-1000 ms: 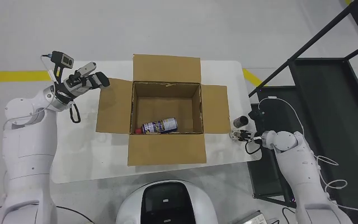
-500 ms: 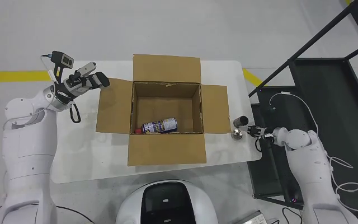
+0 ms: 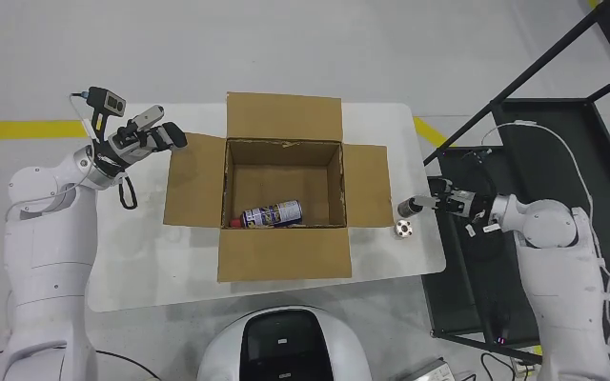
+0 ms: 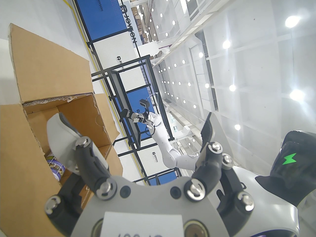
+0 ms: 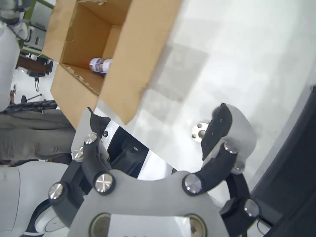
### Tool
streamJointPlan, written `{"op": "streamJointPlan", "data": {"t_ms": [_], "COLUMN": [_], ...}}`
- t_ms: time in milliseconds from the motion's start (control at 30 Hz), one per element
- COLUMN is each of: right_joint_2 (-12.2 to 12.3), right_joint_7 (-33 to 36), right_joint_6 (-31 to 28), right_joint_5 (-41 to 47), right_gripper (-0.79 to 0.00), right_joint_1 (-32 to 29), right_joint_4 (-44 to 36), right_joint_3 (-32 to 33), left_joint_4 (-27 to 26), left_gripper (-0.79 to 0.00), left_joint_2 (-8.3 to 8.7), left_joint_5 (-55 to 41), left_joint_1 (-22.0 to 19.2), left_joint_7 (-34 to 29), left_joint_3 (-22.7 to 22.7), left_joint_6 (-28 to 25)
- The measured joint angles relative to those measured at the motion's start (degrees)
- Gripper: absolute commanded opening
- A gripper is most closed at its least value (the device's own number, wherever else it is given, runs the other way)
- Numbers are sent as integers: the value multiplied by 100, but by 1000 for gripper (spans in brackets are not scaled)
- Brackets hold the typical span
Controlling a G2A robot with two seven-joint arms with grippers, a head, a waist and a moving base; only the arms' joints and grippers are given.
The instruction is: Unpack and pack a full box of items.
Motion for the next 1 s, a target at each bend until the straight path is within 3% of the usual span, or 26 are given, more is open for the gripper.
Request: {"op": "streamJointPlan", "data": {"t_ms": [333,867,1000], "right_joint_2": [123,135,118], "right_joint_7": [-377,-626,-811], "right_joint_6": [-366,-233,-444], "right_joint_5": [-325,-550,-702], "right_gripper": [0,0,0], "right_joint_1": [243,250,695], "right_joint_4": [-836,-787,-897], "right_joint_3": [-1083,-1020,-1361], "left_joint_4": [0,0,0], "left_gripper": [0,0,0], "left_joint_2": [0,0,0], "left_joint_5": [0,0,0], "left_joint_1": [0,0,0], "left_joint_7": [0,0,0], "left_joint_3": [0,0,0], "left_joint_6": [0,0,0]}}
